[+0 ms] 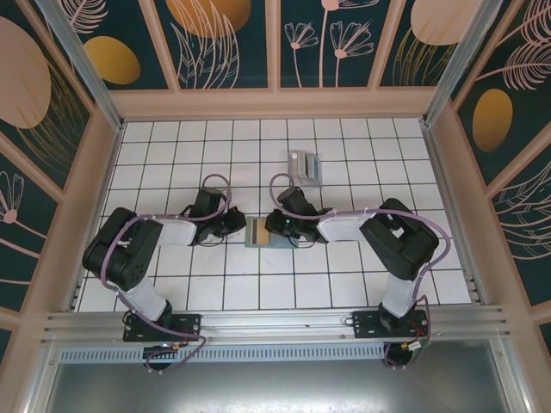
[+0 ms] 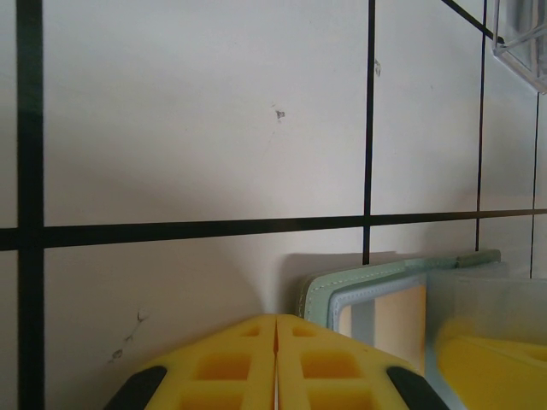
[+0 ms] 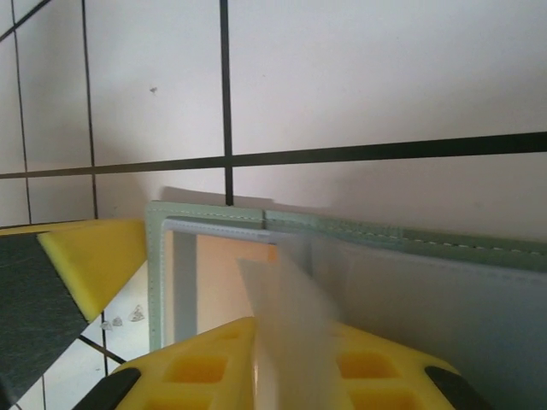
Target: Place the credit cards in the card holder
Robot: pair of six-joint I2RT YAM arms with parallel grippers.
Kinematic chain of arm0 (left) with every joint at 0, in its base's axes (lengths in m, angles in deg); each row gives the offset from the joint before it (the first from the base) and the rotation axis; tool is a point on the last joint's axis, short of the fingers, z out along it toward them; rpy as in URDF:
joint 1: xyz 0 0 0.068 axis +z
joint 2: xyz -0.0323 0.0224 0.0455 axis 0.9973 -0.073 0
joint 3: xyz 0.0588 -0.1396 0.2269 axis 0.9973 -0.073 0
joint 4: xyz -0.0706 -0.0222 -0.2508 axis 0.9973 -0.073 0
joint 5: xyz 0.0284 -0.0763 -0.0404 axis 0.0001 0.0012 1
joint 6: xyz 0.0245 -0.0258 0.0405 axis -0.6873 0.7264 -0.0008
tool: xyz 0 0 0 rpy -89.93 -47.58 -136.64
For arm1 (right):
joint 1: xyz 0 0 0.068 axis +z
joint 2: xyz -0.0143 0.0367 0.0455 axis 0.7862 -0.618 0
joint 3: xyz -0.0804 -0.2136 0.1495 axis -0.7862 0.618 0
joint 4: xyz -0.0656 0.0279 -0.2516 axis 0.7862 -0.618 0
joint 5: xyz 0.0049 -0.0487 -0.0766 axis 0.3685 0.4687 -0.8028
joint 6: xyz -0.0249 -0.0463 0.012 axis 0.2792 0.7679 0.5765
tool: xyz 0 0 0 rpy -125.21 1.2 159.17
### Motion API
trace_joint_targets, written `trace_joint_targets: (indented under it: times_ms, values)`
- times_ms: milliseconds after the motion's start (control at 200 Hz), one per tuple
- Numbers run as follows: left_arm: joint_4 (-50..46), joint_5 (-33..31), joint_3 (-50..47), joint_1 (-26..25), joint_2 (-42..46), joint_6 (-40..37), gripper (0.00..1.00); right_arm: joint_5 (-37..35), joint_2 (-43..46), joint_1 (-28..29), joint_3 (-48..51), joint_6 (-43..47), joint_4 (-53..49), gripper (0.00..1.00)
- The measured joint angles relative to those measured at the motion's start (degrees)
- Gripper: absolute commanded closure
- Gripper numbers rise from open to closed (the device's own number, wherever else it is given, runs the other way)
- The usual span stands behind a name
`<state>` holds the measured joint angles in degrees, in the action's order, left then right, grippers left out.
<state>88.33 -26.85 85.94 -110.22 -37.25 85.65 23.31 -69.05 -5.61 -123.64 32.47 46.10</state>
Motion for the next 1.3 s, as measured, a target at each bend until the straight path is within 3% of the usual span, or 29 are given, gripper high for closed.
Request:
trace_joint_targets:
  times_ms: [80, 190, 681, 961, 1296]
  values:
    - [0.0, 0.0, 0.0, 0.0, 0.0, 0.0, 0.90, -0.2, -0.1, 0.0, 0.0, 0.1, -0.1, 0.93]
    - [0.0, 0.0, 0.0, 0.0, 0.0, 0.0, 0.90, -0.8, -0.2, 0.1, -0.2, -0.1, -0.7, 0.99]
    - [0.2, 0.0, 0.0, 0.0, 0.0, 0.0, 0.88, -8.5, -3.9, 2.5, -11.7, 1.5, -16.5, 1.00]
    - [0.6, 0.5, 0.0, 0.0, -0.1, 0.0, 0.87, -12.0, -5.3, 4.5, -16.4, 2.1, -22.7, 0.75]
    - [1.7, 1.2, 0.0, 0.1, -0.7, 0.0, 0.87, -12.0, -5.2, 4.8, -17.1, 3.3, -24.3, 0.75]
